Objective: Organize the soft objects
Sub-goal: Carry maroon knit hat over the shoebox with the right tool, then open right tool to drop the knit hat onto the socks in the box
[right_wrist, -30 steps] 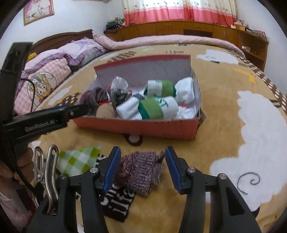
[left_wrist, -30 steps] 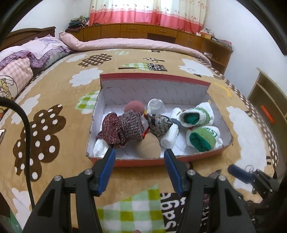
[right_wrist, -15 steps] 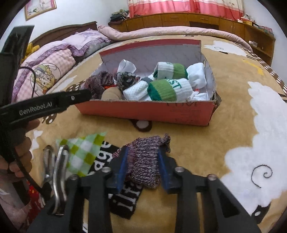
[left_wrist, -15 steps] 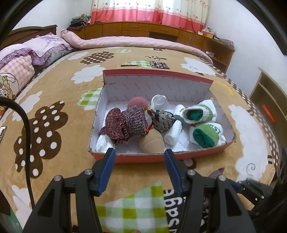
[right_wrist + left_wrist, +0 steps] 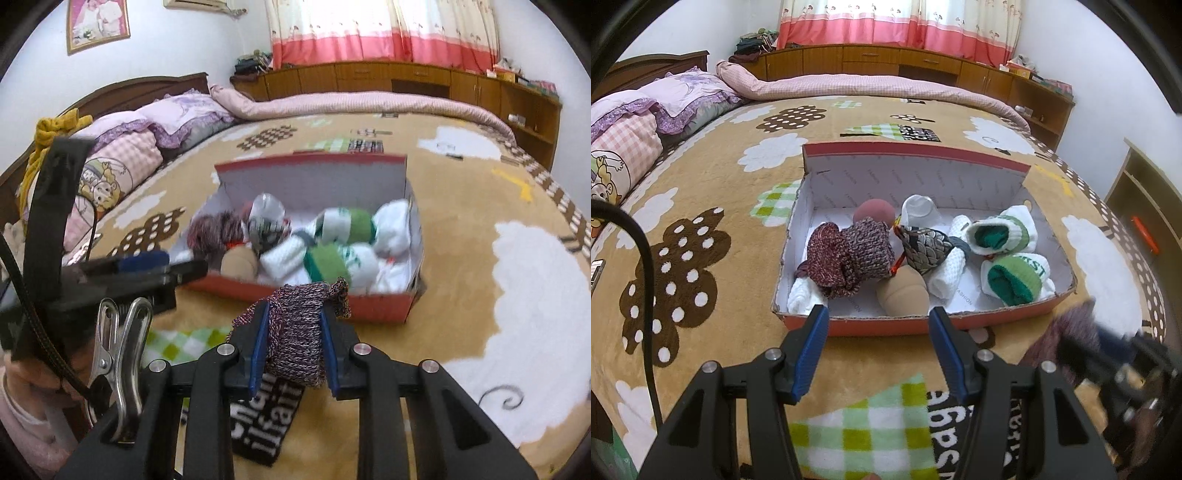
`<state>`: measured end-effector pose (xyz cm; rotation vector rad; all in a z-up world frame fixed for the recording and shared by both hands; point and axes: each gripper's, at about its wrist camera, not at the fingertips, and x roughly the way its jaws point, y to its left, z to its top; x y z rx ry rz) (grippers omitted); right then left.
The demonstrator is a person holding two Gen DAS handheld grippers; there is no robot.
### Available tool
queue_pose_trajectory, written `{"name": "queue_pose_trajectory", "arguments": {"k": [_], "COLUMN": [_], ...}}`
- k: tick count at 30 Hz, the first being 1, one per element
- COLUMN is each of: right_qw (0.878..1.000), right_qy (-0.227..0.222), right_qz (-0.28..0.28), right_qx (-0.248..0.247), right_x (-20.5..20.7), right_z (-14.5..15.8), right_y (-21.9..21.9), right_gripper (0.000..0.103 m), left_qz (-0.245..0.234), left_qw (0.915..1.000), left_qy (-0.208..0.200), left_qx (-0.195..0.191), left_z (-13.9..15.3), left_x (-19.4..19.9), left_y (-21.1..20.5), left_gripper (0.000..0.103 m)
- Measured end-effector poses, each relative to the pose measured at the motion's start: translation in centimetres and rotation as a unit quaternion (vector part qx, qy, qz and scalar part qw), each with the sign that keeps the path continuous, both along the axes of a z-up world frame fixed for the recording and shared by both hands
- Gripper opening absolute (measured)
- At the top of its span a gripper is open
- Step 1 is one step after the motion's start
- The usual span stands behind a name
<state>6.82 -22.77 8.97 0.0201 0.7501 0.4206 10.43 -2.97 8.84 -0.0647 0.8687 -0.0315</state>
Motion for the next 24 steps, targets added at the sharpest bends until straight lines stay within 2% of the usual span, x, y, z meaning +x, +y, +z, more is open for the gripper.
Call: {"name": "queue_pose_trajectory", "arguments": {"k": [17, 20, 22, 24], "right_qw": [0.997, 0.997, 0.997, 0.997], "right_qy": [-0.059, -0.052, -0.050, -0.052], "right_qz": [-0.046, -0.050, -0.054, -0.057], "right_qx": [0.008, 0.009, 0.010, 0.010], "right_x": [7.2, 8.6, 9.0, 9.0], "right_z": [2.7, 2.4, 2.1, 2.0], "right_y": [0.7, 0.9, 0.9, 0.8], "right_gripper": [0.028, 0.033, 0.045, 0.050], "left_qz": [0.004, 0.005, 0.006, 0.006], "left_qw": [1.0000, 1.0000, 1.0000, 1.0000], "left_qy": [-0.003, -0.001, 0.000, 0.001], "left_qx": [-0.005, -0.005, -0.005, -0.005], "left_z": [0.2, 0.0, -0.2, -0.2], "left_x": [1.1, 1.4, 1.5, 1.5], "left_y": [-0.2, -0.1, -0.1, 0.0], "left_gripper": [0.059, 0.059, 0.059, 0.059]}}
